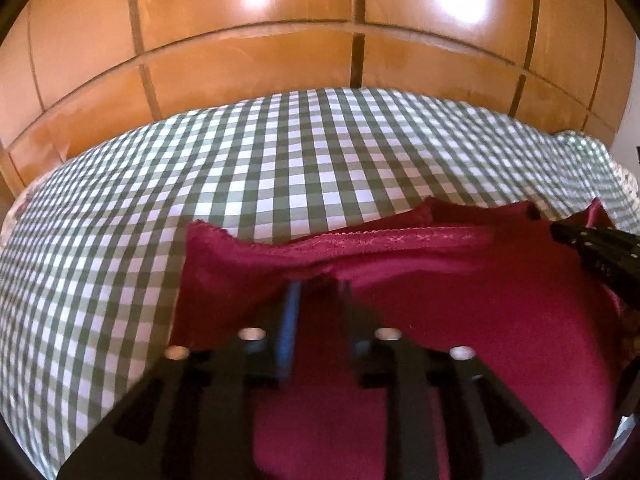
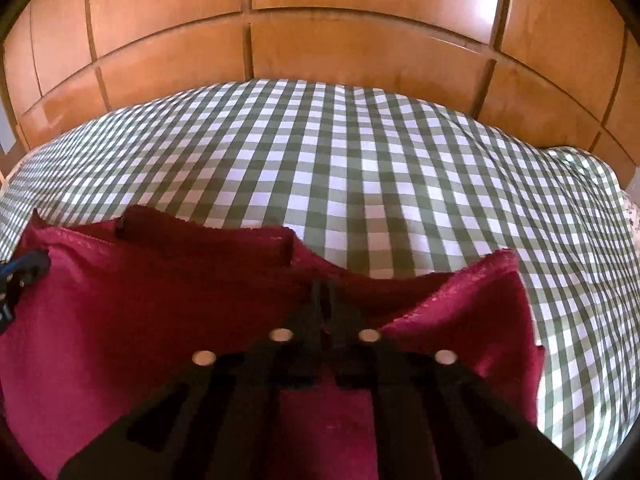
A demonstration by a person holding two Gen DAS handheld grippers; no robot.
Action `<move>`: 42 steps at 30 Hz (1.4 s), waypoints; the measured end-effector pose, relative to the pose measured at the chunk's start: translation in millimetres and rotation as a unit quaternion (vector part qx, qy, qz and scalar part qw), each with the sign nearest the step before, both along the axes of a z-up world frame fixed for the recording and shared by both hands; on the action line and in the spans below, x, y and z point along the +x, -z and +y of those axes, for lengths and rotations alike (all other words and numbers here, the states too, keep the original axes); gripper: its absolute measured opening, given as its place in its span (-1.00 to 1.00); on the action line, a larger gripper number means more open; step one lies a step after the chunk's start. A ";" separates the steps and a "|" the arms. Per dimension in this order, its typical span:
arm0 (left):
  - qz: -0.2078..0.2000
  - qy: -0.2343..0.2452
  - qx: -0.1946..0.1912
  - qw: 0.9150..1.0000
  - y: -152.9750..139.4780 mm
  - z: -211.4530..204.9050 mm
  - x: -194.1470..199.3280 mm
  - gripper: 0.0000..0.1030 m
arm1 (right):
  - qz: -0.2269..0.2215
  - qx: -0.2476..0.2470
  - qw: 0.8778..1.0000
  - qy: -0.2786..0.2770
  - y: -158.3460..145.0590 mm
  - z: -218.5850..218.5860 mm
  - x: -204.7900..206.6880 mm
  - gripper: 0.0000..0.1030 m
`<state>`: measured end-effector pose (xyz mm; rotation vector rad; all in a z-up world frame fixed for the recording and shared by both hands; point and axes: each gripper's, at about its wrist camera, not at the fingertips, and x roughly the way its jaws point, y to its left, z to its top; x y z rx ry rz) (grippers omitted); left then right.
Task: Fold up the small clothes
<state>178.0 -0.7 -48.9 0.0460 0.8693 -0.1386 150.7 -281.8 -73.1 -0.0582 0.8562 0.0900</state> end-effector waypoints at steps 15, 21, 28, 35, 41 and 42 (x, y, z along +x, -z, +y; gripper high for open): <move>-0.031 -0.013 -0.017 0.999 -25.3 20.0 -41.8 0.00 | -0.019 0.055 0.996 -0.068 -36.4 31.9 -82.1 0.09; -0.017 -0.024 -0.016 0.999 -20.6 29.5 -51.4 -0.01 | 0.016 0.023 0.999 -0.021 -5.4 25.2 -85.3 0.23; -0.016 -0.047 -0.026 0.998 -21.3 42.3 -68.0 0.28 | 0.007 0.059 0.998 0.024 -15.4 -7.7 -98.7 0.35; -0.017 -0.056 -0.031 0.998 -26.4 46.8 -82.9 0.28 | 0.025 0.067 0.993 0.094 -9.4 -66.3 -102.4 0.36; -0.020 -0.062 -0.026 0.998 -30.4 45.7 -91.3 0.28 | 0.006 0.102 0.990 0.098 -15.9 -81.1 -116.8 0.44; -0.020 -0.061 -0.025 0.998 -31.5 45.1 -92.5 0.28 | 0.004 0.107 0.989 0.100 -17.9 -83.3 -117.8 0.46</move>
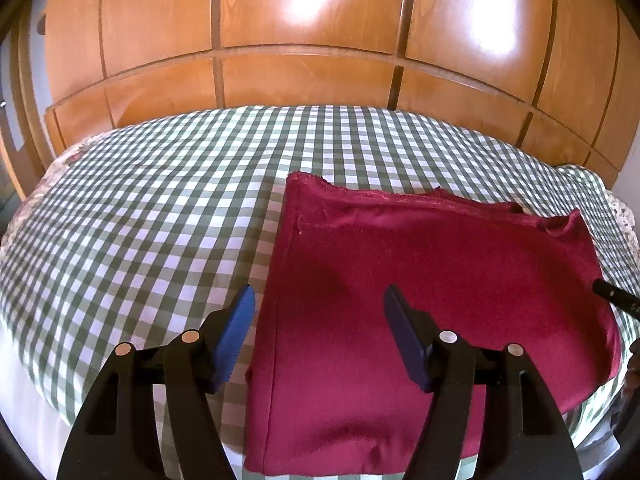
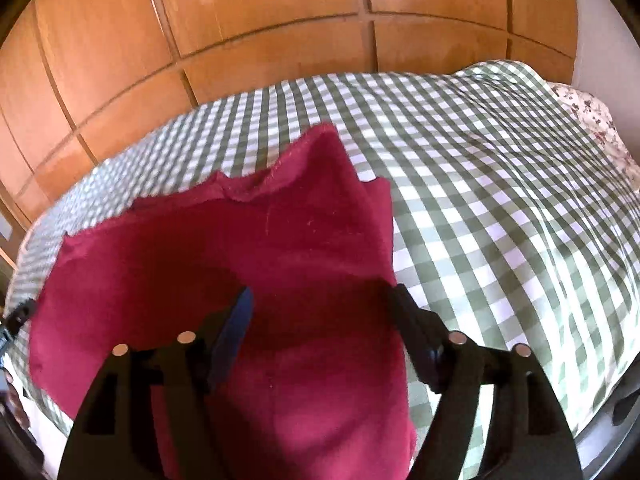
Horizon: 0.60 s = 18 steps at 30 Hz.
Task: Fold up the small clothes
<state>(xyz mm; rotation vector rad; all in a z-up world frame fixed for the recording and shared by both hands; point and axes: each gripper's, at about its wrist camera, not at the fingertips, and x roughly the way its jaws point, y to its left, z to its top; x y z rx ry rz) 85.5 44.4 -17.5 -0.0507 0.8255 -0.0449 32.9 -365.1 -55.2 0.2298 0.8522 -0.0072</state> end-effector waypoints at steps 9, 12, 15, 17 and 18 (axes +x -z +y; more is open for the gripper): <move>-0.010 0.014 0.014 1.000 -6.8 -7.7 -7.5 0.28 | 0.015 0.071 0.997 -0.005 0.6 -36.3 -7.9 0.51; -0.009 0.020 0.018 1.000 -6.2 -12.5 -8.9 0.28 | 0.026 0.087 0.996 -0.016 5.9 -38.0 -12.6 0.55; -0.008 0.027 0.024 0.999 -5.1 -18.5 -8.5 0.28 | 0.043 0.091 0.995 -0.028 14.8 -37.5 -20.0 0.55; -0.005 0.034 0.028 0.999 -3.2 -23.0 -7.1 0.28 | 0.047 0.105 0.993 -0.037 21.2 -38.8 -28.5 0.56; -0.003 0.036 0.030 0.999 -2.0 -24.7 -6.4 0.28 | 0.047 0.111 0.992 -0.040 22.4 -40.2 -30.0 0.56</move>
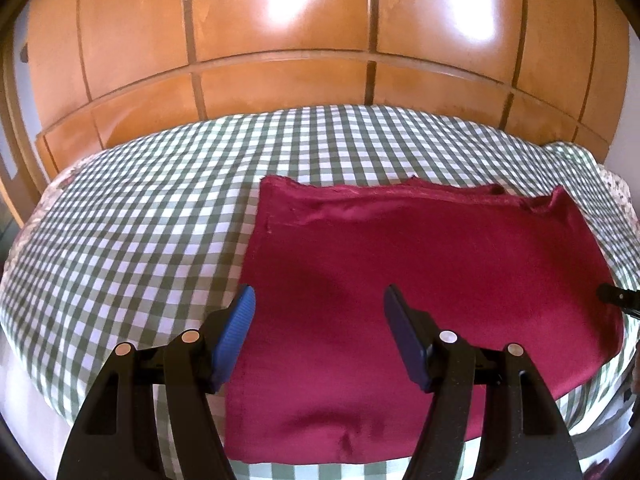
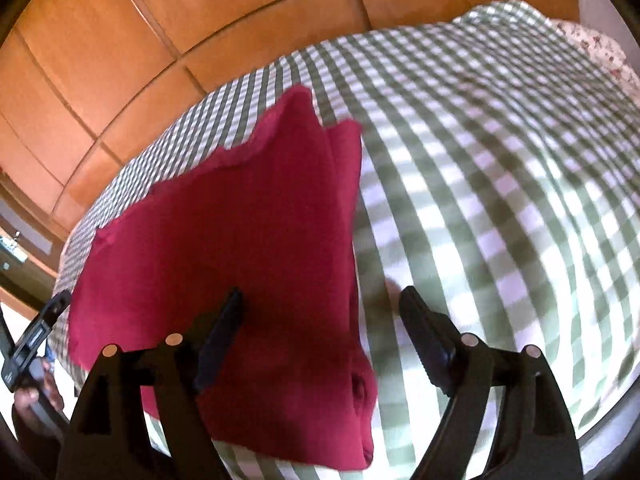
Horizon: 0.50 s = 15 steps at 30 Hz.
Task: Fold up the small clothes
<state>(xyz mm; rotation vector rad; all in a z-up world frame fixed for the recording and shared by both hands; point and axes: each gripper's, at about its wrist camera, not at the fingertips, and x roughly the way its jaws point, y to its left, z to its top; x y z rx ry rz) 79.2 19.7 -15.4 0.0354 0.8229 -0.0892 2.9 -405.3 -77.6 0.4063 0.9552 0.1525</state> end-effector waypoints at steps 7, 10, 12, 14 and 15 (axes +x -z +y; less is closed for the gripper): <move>0.015 0.022 0.017 0.999 11.0 -21.0 4.8 0.28 | -0.002 0.062 0.997 -0.034 2.5 3.9 -8.9 0.31; 0.020 0.029 0.021 0.999 15.3 -29.3 7.6 0.28 | 0.000 0.051 0.998 -0.046 6.0 11.3 -7.7 0.22; 0.021 0.033 0.026 0.999 18.7 -33.9 9.9 0.28 | -0.001 0.052 0.998 -0.044 7.6 10.7 -6.5 0.17; 0.024 0.035 0.029 0.999 22.0 -37.1 12.3 0.28 | -0.002 0.046 0.998 -0.046 7.1 11.5 -6.4 0.09; 0.024 0.035 0.029 0.999 23.2 -38.1 13.4 0.28 | -0.001 0.046 0.998 -0.045 8.0 11.5 -6.3 0.02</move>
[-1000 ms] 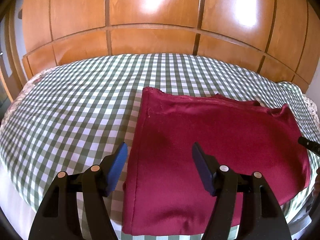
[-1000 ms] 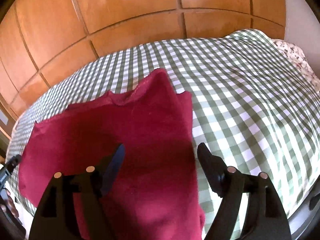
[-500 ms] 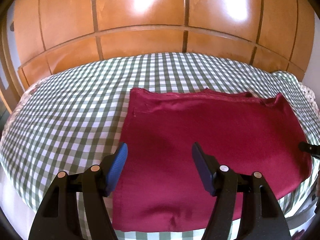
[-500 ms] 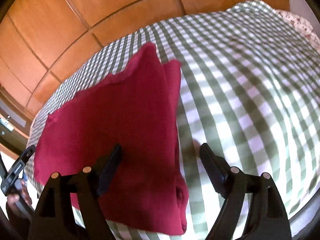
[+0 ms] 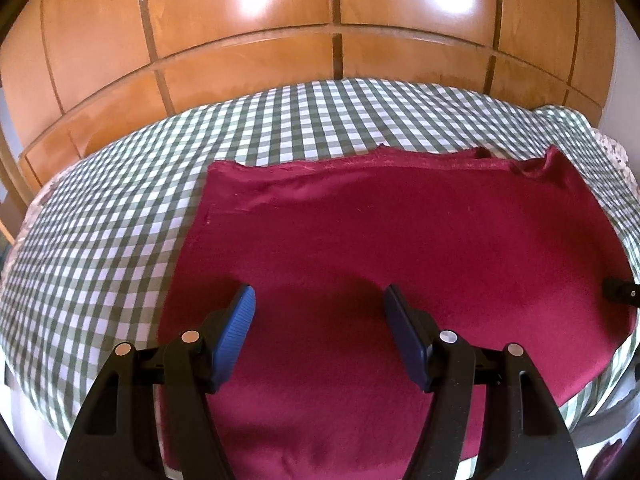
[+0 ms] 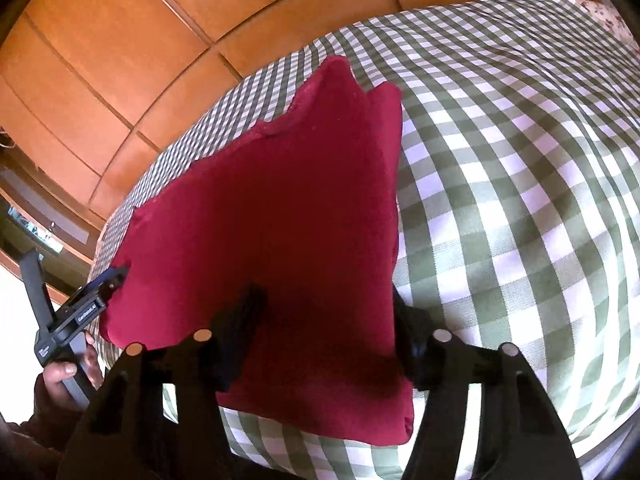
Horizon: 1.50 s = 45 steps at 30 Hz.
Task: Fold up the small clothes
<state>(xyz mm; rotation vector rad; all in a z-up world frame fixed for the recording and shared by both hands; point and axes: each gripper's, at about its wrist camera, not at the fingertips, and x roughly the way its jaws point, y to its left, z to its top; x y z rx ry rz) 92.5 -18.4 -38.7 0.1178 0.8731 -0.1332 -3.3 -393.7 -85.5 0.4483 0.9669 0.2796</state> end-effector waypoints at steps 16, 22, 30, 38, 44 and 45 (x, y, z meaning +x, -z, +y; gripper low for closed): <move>0.007 0.012 -0.016 1.000 6.6 0.5 9.4 0.30 | 0.022 -0.045 0.999 -0.013 -6.1 21.1 10.0 -0.16; 0.009 0.020 -0.029 0.999 6.1 4.9 9.3 0.30 | 0.025 -0.058 0.998 -0.005 -10.8 27.2 11.2 -0.35; 0.019 0.026 -0.066 0.997 0.3 16.4 12.8 0.30 | -0.015 -0.065 0.997 -0.036 -50.6 50.1 8.7 -0.49; 0.059 0.033 -0.199 0.978 -15.4 61.0 21.0 0.24 | -0.063 -0.055 0.991 -0.108 -85.1 115.5 20.6 -0.51; 0.056 0.056 -0.300 0.951 -35.6 85.9 18.5 0.25 | -0.072 -0.044 0.978 -0.190 -78.9 192.1 32.7 -0.52; 0.053 0.059 -0.311 0.947 -38.8 87.5 18.1 0.30 | -0.071 -0.047 0.976 -0.200 -75.4 201.3 32.7 -0.52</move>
